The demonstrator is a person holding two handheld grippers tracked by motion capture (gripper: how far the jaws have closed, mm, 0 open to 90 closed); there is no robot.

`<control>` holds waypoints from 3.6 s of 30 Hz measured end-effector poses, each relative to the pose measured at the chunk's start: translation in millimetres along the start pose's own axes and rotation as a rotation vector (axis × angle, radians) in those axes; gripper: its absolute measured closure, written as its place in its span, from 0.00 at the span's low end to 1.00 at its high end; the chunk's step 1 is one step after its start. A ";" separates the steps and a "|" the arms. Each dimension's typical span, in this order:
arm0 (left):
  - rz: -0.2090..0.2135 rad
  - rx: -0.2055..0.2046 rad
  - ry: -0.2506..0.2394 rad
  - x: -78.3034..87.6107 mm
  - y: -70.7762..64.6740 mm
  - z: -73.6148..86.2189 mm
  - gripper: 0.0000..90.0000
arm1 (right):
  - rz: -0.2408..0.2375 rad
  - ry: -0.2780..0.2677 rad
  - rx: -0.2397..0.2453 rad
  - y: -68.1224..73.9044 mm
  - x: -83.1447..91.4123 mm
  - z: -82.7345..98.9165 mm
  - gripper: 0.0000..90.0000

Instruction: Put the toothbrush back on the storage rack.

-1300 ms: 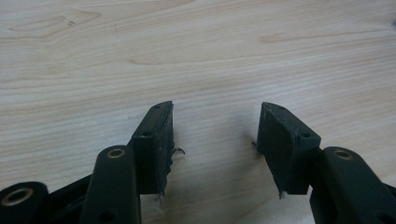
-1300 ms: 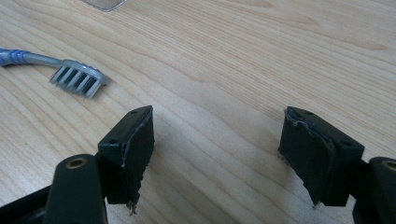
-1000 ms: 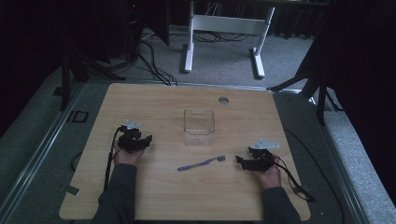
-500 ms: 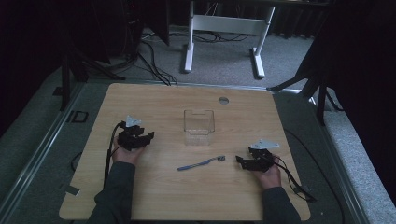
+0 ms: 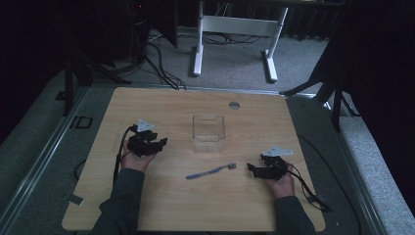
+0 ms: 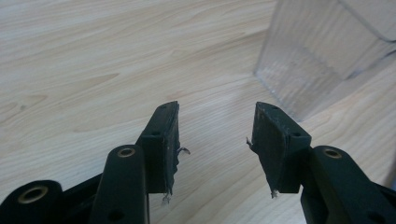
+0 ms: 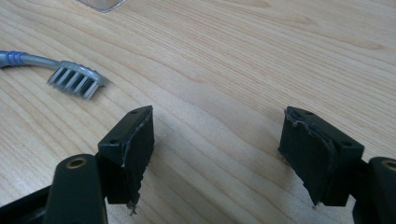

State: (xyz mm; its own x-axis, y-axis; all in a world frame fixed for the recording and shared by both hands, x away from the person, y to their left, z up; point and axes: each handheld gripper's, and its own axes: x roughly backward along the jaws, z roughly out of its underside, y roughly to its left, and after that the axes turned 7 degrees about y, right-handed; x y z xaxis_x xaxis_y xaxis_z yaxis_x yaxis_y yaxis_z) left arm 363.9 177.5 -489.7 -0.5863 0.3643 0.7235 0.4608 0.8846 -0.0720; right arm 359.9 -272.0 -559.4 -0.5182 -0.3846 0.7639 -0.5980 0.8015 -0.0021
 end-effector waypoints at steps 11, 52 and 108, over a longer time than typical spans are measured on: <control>0.037 -0.039 -0.009 8.0 -12.3 -14.3 0.59 | 0.001 0.000 -0.003 -0.3 -0.1 -0.2 0.28; 0.107 -0.140 0.017 5.3 -42.1 -42.3 0.60 | 0.002 0.000 -0.003 -0.6 -0.1 -0.3 0.28; 0.245 -0.282 0.079 -7.4 -80.2 -63.0 0.66 | 0.002 0.000 -0.005 -0.5 -0.2 -0.3 0.28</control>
State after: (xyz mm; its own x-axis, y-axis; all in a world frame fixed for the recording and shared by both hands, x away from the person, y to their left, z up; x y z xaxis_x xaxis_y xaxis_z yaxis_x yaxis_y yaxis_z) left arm 373.2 85.5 -446.0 -0.3879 0.5215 0.7599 0.7525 0.6554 -0.0657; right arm 360.4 -272.2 -559.3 -0.5196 -0.3829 0.7638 -0.5938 0.8046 -0.0006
